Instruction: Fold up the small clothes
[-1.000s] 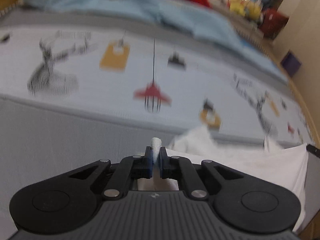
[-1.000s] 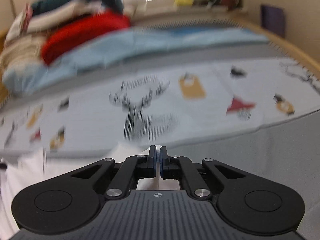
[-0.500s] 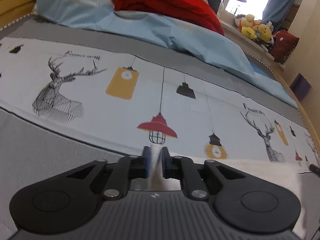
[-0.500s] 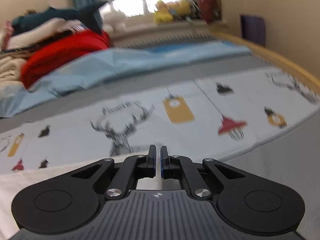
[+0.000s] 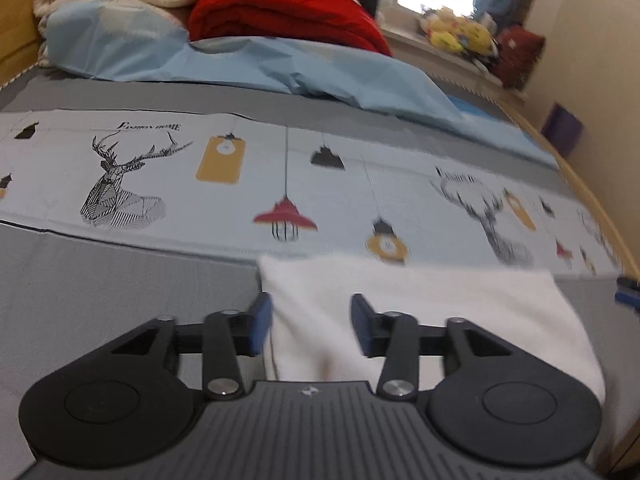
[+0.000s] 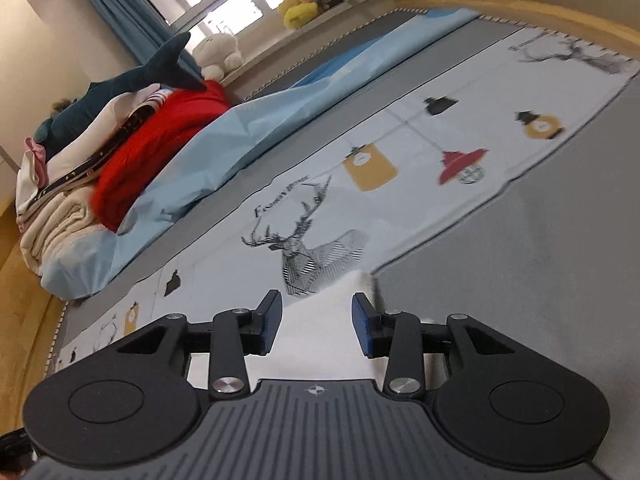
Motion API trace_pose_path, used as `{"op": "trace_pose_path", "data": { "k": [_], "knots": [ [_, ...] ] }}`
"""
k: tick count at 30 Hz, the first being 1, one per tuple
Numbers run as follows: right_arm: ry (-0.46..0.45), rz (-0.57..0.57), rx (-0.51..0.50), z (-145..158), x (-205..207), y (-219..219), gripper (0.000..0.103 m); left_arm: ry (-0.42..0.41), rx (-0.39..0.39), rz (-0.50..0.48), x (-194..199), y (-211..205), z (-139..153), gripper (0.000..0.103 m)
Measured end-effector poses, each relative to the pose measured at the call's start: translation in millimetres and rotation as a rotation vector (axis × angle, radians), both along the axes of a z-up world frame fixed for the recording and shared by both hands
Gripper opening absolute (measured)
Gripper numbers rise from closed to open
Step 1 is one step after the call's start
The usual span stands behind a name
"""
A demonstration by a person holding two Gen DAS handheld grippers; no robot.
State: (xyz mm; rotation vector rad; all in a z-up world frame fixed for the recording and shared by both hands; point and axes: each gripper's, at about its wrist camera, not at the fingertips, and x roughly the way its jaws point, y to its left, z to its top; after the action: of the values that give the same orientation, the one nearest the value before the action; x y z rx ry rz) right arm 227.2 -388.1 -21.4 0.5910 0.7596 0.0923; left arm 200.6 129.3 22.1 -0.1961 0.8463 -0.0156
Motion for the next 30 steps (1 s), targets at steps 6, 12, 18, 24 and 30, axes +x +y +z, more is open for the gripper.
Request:
{"op": "trace_pose_path", "data": {
  "k": [6,12,18,24,30],
  "knots": [
    [0.041,0.108,-0.19,3,-40,9,0.04,0.097,0.004,-0.078,-46,-9,-14,0.061],
    [0.169,0.213,-0.33,-17,-66,29,0.04,0.209,-0.062,-0.027,-62,12,-34,0.061],
    [0.26,0.209,-0.328,-32,-67,33,0.04,0.305,-0.072,-0.005,-64,21,-51,0.051],
    [0.339,0.243,-0.368,-49,-64,41,0.04,0.352,-0.063,-0.066,-63,9,-63,0.016],
    [0.402,0.229,-0.39,-60,-62,34,0.013,0.369,-0.005,-0.108,-64,2,-69,0.003]
  ]
}}
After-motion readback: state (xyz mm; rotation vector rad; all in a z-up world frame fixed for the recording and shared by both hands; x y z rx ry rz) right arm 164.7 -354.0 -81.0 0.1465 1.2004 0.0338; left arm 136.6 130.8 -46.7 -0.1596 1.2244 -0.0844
